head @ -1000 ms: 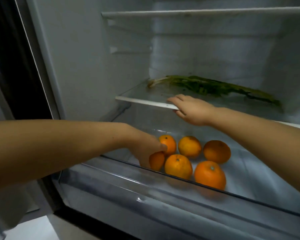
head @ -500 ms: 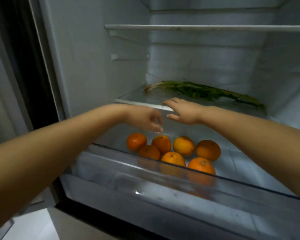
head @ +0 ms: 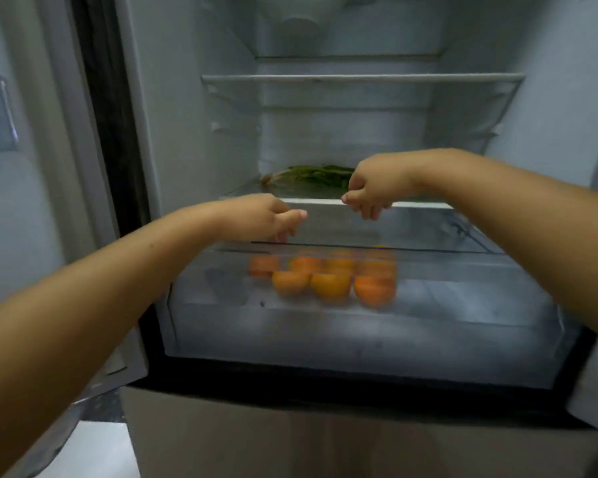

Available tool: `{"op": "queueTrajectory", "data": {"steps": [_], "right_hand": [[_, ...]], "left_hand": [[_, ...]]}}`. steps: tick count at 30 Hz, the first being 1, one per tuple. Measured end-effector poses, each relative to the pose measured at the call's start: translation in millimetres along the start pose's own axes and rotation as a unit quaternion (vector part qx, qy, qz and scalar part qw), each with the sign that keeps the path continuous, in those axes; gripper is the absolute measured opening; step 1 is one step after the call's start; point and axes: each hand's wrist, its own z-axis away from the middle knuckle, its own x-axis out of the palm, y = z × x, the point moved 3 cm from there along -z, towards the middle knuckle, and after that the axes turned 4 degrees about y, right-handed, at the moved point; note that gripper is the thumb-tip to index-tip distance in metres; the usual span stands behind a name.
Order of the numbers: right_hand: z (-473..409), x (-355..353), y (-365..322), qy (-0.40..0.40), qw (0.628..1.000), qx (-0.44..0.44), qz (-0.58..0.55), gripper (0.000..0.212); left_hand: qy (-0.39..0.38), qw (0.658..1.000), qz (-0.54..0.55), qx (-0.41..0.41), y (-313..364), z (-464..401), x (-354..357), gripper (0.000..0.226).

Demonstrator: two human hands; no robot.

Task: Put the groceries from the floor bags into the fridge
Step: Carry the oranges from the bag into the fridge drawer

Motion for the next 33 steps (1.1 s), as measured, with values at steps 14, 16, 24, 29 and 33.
{"op": "queueTrajectory", "data": {"steps": [14, 16, 24, 29, 33], "right_hand": [[131.5, 74.0, 28.4, 0.273, 0.944, 0.18, 0.044, 0.053], [128.8, 73.8, 32.0, 0.287, 0.94, 0.177, 0.044, 0.053], [70.1, 64.1, 71.2, 0.229, 0.96, 0.161, 0.011, 0.053], [26.9, 64.4, 93.9, 0.136, 0.982, 0.129, -0.027, 0.05], [-7.0, 67.6, 112.1, 0.111, 0.986, 0.123, -0.026, 0.049]], "left_hand": [[0.161, 0.969, -0.182, 0.046, -0.5, 31.4, 22.4, 0.055], [0.16, 0.97, -0.178, 0.051, 0.6, 29.3, 19.1, 0.056], [0.129, 0.972, -0.196, 0.011, -18.4, -34.5, 18.5, 0.063], [0.067, 0.978, -0.195, -0.005, -33.5, -78.7, 22.0, 0.057], [0.049, 0.981, -0.188, -0.006, -41.3, -108.6, 25.6, 0.052]]}}
